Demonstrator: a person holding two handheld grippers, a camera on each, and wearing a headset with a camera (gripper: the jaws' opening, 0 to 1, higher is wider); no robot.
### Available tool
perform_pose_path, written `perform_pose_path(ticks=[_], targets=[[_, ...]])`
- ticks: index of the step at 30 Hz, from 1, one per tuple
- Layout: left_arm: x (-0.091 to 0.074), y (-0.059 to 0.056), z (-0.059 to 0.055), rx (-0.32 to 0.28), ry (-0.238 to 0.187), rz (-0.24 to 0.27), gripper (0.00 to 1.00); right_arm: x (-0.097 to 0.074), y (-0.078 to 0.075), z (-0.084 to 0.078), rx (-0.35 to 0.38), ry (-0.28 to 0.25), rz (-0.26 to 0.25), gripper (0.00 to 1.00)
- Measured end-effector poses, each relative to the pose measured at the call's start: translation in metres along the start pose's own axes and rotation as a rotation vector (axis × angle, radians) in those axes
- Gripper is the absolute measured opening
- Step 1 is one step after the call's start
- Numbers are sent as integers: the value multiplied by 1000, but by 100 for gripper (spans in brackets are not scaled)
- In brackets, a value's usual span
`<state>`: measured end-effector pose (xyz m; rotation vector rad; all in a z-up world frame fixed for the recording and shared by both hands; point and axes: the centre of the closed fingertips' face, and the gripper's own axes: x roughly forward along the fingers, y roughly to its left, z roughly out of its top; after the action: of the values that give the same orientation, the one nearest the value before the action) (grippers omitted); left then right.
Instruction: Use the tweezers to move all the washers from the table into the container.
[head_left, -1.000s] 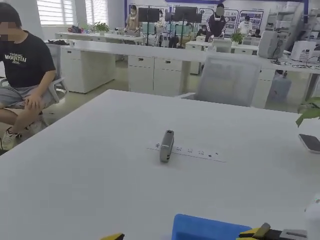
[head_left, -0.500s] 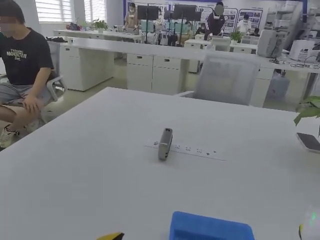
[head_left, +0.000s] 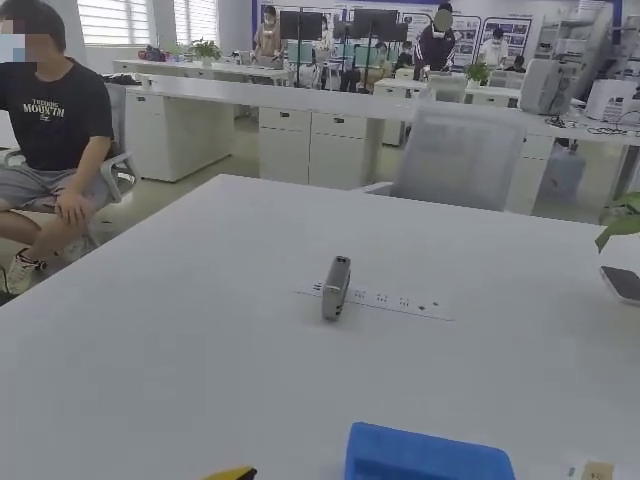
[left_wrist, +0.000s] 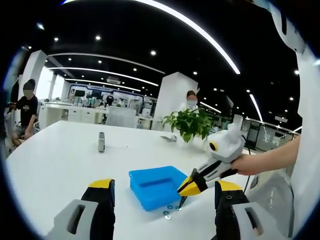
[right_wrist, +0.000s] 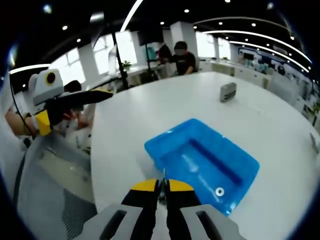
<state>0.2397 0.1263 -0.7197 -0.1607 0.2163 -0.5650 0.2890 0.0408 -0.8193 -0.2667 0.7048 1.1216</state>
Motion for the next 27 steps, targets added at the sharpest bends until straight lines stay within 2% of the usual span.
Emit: perform_pose_path(ticks=[12,17,27], targets=[[0,-2,-1,5,7,-10,83,4,4,0,-24,34,5,3],[-1,-3,-1,7,6,-12,83,6,10,1,-11,42,31,4],[0,-4,-2,9,18,-16,82,9,26,1,-71,65,51,4]])
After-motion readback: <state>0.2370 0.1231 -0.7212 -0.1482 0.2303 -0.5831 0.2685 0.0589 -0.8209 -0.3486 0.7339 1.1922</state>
